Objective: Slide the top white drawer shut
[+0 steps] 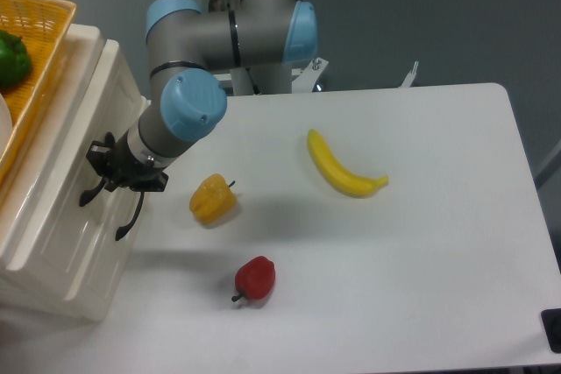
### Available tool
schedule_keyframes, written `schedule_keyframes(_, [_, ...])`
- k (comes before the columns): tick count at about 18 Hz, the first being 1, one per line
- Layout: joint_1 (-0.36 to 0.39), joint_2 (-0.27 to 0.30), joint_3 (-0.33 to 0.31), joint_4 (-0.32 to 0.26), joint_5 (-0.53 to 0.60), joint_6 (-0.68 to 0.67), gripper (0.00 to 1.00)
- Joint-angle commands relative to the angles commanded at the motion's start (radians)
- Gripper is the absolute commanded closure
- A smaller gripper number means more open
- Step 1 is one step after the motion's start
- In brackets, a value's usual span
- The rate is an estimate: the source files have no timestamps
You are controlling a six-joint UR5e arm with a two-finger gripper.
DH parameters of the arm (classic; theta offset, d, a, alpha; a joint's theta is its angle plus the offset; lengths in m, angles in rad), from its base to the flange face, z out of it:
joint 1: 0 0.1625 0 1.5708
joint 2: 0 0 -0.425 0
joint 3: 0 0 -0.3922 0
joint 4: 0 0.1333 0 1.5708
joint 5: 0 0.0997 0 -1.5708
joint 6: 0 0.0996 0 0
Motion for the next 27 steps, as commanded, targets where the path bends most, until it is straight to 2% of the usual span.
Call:
schedule_keyframes(1, [0.000, 0.000, -0.002, 0.000, 0.005, 0.003, 0.96])
schedule_keyframes(2, [0.008, 0.000, -0.002, -0.002, 0.018, 0.005, 0.84])
schedule_keyframes(3, [0.026, 0.003, 0.000, -0.002, 0.040, 0.009, 0.65])
schedule_keyframes(4, [0.061, 0.006, 0.000, -0.003, 0.061, 0.014, 0.42])
schedule_keyframes(5, [0.096, 0.008, 0.003, 0.000, 0.075, 0.015, 0.29])
schedule_keyframes(6, [0.129, 0.008, 0.014, 0.003, 0.086, 0.023, 0.01])
schedule_keyframes(8, [0.187, -0.005, 0.029, 0.018, 0.139, 0.037, 0.00])
schedule_keyframes(9, [0.214, -0.017, 0.034, 0.047, 0.188, 0.040, 0.00])
schedule_keyframes(13, [0.345, -0.034, 0.031, 0.141, 0.461, 0.058, 0.00])
schedule_keyframes(16, [0.458, -0.052, 0.034, 0.163, 0.509, 0.148, 0.00])
schedule_keyframes(19, [0.550, -0.071, 0.043, 0.224, 0.517, 0.317, 0.00])
schedule_keyframes(21, [0.600, -0.104, 0.077, 0.245, 0.543, 0.449, 0.00])
schedule_keyframes(23, [0.647, -0.147, 0.109, 0.268, 0.574, 0.614, 0.00])
schedule_keyframes(25, [0.690, -0.173, 0.115, 0.314, 0.575, 0.803, 0.00])
schedule_keyframes(27, [0.730, -0.182, 0.115, 0.318, 0.578, 0.988, 0.00])
